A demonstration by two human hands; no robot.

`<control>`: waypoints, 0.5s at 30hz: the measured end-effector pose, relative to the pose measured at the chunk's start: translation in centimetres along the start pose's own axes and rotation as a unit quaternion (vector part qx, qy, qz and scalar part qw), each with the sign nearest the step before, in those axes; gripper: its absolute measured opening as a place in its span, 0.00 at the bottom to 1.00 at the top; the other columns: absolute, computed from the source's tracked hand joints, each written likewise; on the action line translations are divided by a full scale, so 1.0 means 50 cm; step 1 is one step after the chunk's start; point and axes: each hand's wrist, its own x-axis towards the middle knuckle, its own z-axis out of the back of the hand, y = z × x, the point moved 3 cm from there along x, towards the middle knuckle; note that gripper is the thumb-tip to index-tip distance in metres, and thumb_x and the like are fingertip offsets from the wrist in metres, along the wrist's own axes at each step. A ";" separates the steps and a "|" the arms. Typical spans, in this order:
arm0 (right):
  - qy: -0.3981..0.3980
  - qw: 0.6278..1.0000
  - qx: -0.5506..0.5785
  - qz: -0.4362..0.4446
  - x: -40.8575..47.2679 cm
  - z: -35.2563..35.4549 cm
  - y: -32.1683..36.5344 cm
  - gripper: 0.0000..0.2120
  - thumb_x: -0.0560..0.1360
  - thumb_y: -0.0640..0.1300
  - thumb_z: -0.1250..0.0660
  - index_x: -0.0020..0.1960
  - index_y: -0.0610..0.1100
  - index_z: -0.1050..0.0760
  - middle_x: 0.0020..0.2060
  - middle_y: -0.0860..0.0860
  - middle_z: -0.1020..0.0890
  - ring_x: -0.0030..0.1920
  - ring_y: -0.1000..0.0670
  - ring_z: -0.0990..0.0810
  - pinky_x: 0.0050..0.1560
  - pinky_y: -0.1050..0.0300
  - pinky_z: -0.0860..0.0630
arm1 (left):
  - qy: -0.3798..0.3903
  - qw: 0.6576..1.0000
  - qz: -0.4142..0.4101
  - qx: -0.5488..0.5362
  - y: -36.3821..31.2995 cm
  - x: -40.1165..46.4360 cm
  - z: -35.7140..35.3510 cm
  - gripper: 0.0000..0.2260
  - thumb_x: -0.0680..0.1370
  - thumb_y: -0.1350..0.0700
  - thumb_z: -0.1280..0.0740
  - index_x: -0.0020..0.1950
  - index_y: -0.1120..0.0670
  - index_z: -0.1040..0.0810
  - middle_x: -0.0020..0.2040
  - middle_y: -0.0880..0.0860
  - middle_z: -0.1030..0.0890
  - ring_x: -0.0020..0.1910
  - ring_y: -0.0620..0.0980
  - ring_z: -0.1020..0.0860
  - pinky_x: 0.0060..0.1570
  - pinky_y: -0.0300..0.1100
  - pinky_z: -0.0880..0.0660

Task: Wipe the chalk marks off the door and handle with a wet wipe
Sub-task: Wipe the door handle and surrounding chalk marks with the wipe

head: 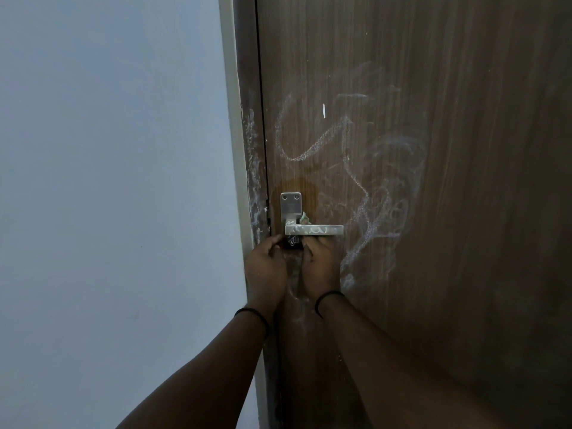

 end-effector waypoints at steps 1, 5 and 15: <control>0.002 1.000 0.010 -0.019 -0.009 0.001 -0.009 0.13 0.80 0.34 0.39 0.60 0.40 0.19 0.54 0.44 0.19 0.57 0.47 0.22 0.60 0.58 0.26 | 0.000 1.000 0.012 -0.008 0.000 0.000 0.002 0.16 0.81 0.63 0.40 0.62 0.50 0.18 0.52 0.53 0.15 0.52 0.55 0.17 0.57 0.54 0.20; -0.039 0.981 0.102 -0.158 -0.031 0.012 -0.041 0.10 0.77 0.36 0.31 0.55 0.45 0.16 0.49 0.49 0.19 0.50 0.53 0.20 0.51 0.71 0.26 | 0.008 0.998 0.049 -0.026 0.000 -0.004 0.006 0.17 0.80 0.65 0.40 0.62 0.50 0.18 0.54 0.55 0.15 0.54 0.59 0.18 0.59 0.56 0.22; -0.107 0.953 0.165 -0.231 -0.010 -0.014 0.006 0.12 0.73 0.40 0.27 0.54 0.46 0.26 0.40 0.54 0.18 0.40 0.59 0.20 0.39 0.68 0.24 | 0.013 0.997 0.072 -0.011 -0.012 -0.011 0.016 0.17 0.80 0.64 0.40 0.62 0.52 0.18 0.54 0.55 0.15 0.54 0.57 0.18 0.60 0.54 0.22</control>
